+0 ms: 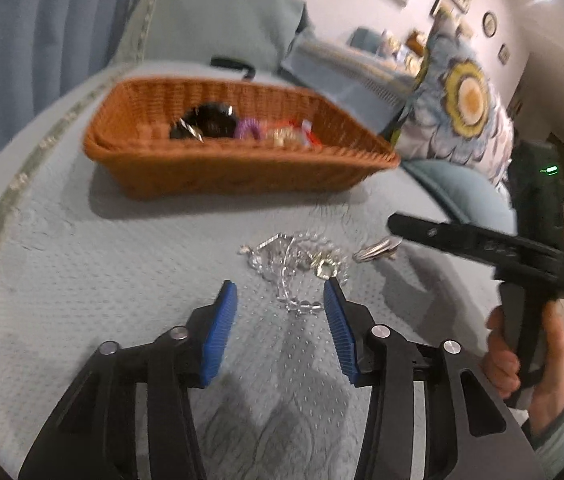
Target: Organize jewelry
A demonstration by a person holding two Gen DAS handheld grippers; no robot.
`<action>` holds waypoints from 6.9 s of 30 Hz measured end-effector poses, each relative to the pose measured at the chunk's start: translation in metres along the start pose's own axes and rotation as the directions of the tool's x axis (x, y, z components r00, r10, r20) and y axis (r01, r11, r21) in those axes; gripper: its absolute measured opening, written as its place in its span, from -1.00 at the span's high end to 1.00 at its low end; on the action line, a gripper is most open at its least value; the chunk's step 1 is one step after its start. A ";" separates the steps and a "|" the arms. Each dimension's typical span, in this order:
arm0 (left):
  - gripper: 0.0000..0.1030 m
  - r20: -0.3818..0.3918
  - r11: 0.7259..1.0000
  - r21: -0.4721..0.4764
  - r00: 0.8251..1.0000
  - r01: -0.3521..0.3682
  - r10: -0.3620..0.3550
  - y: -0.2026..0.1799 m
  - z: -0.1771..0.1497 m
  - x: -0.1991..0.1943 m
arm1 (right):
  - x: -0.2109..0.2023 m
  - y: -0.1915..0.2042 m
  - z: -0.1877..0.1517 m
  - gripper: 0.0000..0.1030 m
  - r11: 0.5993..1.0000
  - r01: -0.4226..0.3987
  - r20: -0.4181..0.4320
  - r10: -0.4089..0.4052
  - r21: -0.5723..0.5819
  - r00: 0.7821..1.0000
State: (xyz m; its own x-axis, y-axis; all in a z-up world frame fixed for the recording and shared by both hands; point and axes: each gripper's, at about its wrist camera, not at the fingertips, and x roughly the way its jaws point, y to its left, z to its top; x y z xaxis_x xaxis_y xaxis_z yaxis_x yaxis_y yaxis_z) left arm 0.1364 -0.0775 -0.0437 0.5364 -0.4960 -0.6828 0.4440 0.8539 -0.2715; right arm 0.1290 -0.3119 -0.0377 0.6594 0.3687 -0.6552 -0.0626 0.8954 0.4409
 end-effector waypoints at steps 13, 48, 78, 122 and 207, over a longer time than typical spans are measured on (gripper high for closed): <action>0.88 -0.067 0.997 0.025 0.995 -0.067 0.069 -0.010 0.000 0.013 | 0.009 0.016 -0.005 0.13 0.989 -0.142 -0.099 0.139 -0.029 0.985; 0.46 -0.006 0.946 0.152 0.957 -0.287 0.291 0.012 -0.036 -0.030 | 0.021 0.088 -0.045 0.61 0.901 0.263 -0.009 -0.284 -0.345 0.959; 0.89 0.253 0.995 0.095 0.966 0.021 -0.045 -0.008 -0.002 -0.099 | -0.043 0.073 -0.014 0.60 0.969 0.134 0.114 -0.112 -0.207 0.987; 0.26 0.317 1.000 -0.005 0.948 0.024 -0.021 0.041 0.096 -0.043 | 0.027 0.042 0.092 0.09 0.999 0.013 0.044 -0.010 -0.052 0.999; 0.08 -0.101 0.990 0.130 0.994 0.048 -0.035 0.022 -0.023 -0.027 | 0.042 0.103 -0.036 0.80 0.923 0.141 -0.108 -0.191 -0.357 0.976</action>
State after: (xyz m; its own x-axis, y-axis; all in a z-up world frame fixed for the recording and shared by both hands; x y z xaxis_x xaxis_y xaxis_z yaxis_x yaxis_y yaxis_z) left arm 0.1152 -0.0420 -0.0471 0.4451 -0.5074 -0.7378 0.5590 0.8012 -0.2138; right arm 0.1232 -0.1950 -0.0418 0.5741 0.2155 -0.7899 -0.2322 0.9680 0.0953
